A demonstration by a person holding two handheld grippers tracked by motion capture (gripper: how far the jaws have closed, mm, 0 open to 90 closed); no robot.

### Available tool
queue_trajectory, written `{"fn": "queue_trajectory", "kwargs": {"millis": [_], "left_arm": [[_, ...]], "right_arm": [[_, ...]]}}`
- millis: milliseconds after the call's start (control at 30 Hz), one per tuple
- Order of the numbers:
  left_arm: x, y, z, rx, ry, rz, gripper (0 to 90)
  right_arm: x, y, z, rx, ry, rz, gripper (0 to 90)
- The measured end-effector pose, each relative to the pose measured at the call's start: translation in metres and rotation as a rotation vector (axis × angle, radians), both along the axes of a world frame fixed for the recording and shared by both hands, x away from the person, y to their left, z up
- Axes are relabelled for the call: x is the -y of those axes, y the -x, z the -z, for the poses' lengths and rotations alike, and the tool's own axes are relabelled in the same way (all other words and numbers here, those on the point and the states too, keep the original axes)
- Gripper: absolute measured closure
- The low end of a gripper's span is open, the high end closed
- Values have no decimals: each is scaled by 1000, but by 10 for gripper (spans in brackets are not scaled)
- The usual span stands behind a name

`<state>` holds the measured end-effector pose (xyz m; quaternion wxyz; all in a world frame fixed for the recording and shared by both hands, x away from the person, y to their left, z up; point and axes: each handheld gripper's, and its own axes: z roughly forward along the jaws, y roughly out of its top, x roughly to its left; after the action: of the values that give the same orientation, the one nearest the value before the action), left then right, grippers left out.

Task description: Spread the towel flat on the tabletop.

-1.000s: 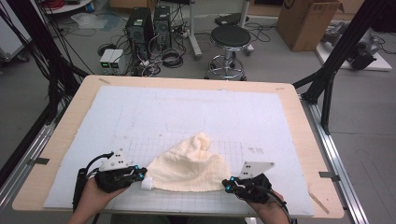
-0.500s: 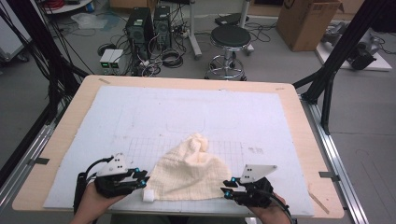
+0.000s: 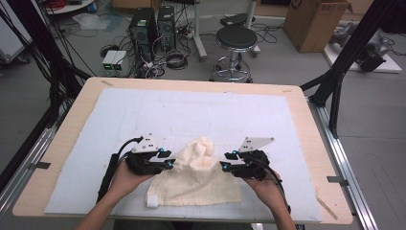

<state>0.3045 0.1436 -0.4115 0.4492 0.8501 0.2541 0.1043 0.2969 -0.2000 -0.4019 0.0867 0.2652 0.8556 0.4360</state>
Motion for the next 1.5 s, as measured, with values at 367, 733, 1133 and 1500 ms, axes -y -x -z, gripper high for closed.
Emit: {"fn": "queue_trajectory", "kwargs": {"millis": [367,733,1133,1500], "left_arm": [[10,-13,24,-79,-126,34,683],[4,-8,22,-46,-127,3,887],[-22,23,14,-38,-92,-25,890],[-38,43,8,-72,-47,-4,817]], "right_arm": [[-12,-17,22,-84,81,-61,674],[-5,-6,16,-60,99,-55,836],[13,23,3,2,63,-5,836],[14,45,5,-1,80,-29,820]]}}
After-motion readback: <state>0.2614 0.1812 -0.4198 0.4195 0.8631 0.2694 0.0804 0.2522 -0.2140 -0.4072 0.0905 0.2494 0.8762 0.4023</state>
